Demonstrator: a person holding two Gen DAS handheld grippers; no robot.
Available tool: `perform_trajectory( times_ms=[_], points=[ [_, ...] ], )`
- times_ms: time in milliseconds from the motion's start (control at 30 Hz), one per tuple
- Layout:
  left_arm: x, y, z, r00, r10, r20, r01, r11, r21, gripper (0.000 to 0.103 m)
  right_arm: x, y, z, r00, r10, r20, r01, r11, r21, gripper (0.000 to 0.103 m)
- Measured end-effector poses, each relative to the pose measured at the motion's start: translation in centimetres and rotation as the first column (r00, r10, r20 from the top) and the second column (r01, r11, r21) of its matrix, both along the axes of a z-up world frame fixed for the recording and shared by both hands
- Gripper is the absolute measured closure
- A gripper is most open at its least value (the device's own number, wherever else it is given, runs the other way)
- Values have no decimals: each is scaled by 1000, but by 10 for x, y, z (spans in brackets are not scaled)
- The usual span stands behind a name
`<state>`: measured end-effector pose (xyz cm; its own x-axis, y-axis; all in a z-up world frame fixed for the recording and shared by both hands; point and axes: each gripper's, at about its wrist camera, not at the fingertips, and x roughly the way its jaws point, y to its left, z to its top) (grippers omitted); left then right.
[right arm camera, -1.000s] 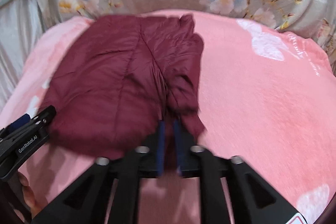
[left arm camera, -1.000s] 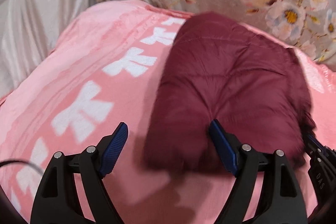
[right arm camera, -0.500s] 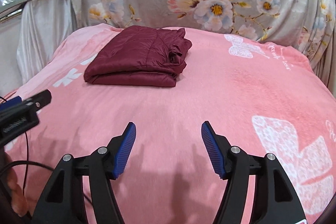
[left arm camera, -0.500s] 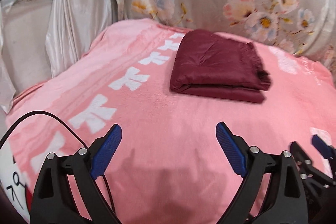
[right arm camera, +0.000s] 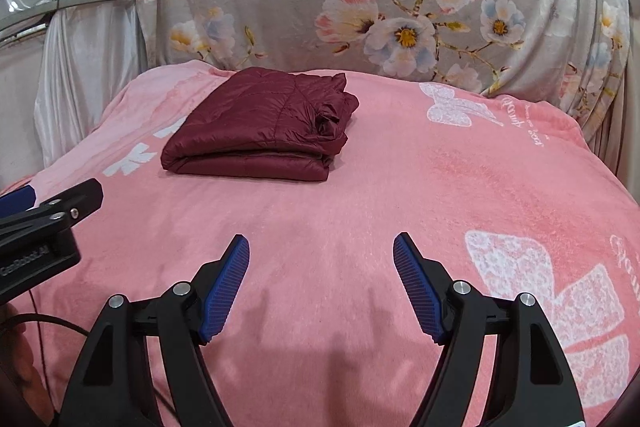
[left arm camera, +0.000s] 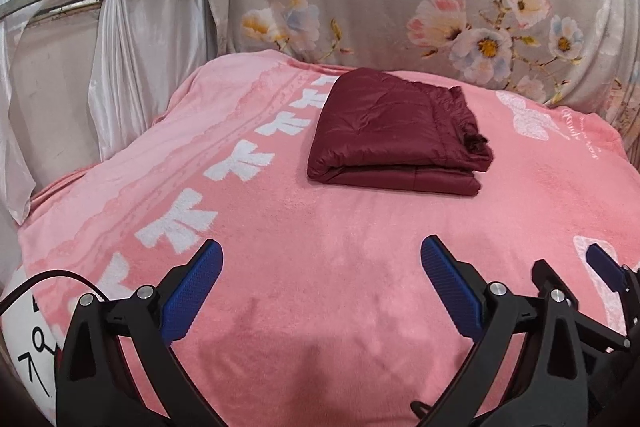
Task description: Fold large clothes
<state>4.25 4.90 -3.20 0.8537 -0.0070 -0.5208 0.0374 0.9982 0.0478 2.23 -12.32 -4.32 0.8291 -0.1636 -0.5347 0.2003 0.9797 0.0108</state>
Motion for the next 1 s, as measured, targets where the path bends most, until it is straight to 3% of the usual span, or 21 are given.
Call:
perform_trajectory(
  times_ms=[433, 700, 1000],
  points=[
    [82, -11, -47, 996, 42, -81, -40, 999, 25, 6, 57, -4, -23, 993, -57, -100, 61, 998, 34, 30],
    [89, -8, -54, 991, 50, -120, -50, 999, 1, 6, 68, -4, -30, 985, -76, -158, 82, 996, 31, 30],
    [85, -10, -53, 995, 41, -95, -40, 999, 12, 6, 68, -1, -30, 983, -83, -164, 85, 996, 4, 30]
  ],
)
